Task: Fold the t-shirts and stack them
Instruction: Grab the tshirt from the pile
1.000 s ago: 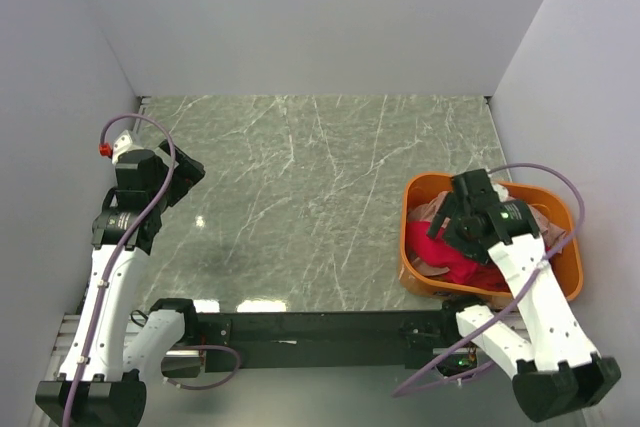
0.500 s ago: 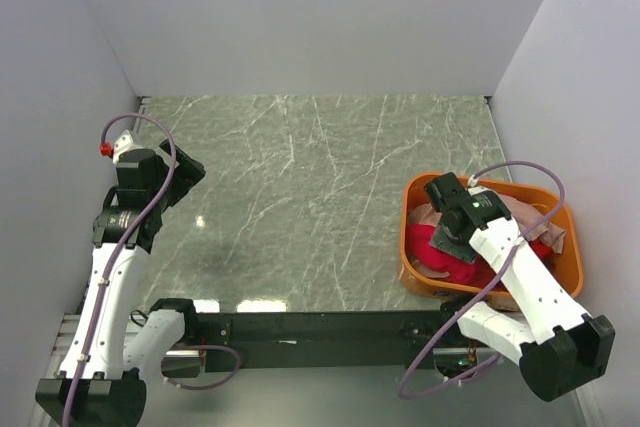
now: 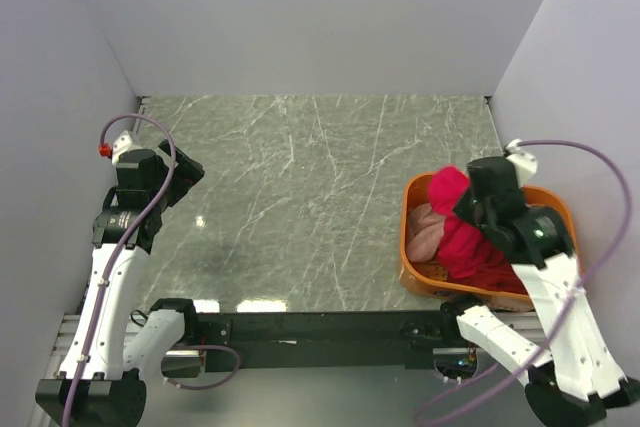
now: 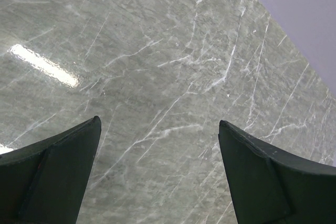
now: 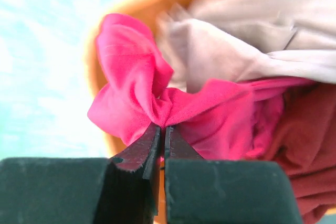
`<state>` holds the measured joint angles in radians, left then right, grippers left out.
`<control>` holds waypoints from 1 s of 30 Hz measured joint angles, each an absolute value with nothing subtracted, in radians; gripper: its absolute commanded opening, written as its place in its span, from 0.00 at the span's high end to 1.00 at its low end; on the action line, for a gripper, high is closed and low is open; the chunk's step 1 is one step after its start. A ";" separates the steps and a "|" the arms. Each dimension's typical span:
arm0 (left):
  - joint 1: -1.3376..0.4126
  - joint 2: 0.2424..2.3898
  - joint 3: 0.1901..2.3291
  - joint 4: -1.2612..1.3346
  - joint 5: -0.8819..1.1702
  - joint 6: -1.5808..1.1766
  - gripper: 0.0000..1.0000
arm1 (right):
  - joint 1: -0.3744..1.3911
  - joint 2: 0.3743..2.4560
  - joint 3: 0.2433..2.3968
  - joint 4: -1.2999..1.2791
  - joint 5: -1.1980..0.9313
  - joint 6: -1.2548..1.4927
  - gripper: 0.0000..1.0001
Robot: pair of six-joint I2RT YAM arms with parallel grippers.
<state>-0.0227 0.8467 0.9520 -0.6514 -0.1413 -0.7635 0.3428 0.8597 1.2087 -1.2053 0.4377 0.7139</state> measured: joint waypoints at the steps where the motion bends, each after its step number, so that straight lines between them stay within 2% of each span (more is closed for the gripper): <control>1: -0.023 0.846 0.952 -0.651 -0.143 -0.764 0.01 | 0.343 0.850 1.248 -1.192 0.434 0.699 1.00; 7: -0.023 0.845 0.952 -0.652 -0.155 -0.764 0.01 | 0.343 0.841 1.456 -1.124 0.425 0.628 1.00; 16: -0.023 0.837 0.952 -0.655 -0.157 -0.764 0.01 | 0.343 0.849 1.612 -1.049 0.435 0.580 1.00; 27: -0.023 0.831 0.952 -0.655 -0.173 -0.764 0.01 | 0.342 1.079 2.137 -0.971 0.390 0.473 1.00; 30: -0.023 0.826 0.952 -0.655 -0.173 -0.764 0.01 | 0.342 1.110 2.205 -0.870 0.356 0.443 1.00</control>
<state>-0.0227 0.8261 0.9520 -0.6548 -0.1734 -0.7639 0.3424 1.1103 2.2047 -0.8700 0.3557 0.4435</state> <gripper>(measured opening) 0.995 0.026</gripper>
